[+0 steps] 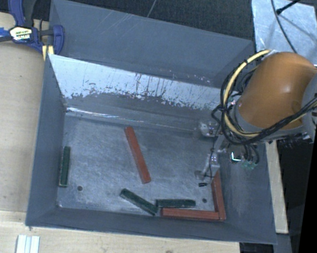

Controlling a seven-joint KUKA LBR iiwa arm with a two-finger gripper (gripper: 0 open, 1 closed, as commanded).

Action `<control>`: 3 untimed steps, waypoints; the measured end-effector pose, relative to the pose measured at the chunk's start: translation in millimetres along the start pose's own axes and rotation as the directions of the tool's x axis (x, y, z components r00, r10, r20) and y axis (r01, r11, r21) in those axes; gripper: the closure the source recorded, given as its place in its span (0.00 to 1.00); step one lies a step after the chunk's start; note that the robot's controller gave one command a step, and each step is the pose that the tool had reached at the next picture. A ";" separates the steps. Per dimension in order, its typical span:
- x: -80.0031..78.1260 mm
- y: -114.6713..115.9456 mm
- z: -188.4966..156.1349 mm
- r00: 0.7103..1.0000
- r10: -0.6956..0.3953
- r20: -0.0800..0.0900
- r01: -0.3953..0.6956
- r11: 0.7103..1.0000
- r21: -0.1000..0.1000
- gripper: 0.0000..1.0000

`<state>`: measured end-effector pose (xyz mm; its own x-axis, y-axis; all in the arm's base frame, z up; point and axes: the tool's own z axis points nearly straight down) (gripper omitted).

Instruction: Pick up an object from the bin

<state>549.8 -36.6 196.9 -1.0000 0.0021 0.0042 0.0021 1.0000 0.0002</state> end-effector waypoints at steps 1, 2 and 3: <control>-1.5 0.1 -3.7 1.000 -0.002 0.008 0.002 1.000 0.001 0.00; 33.7 -2.5 67.1 0.987 -0.160 0.009 0.160 0.987 0.002 0.00; 49.8 -1.8 66.0 0.968 -0.250 0.006 0.250 0.968 0.002 0.00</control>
Offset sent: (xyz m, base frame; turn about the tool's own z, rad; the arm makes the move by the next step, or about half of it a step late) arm -0.0648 -0.0046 -0.1269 -0.2895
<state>499.7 -38.2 131.1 -0.9689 -0.2476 -0.0018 -0.2476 0.9689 -0.0004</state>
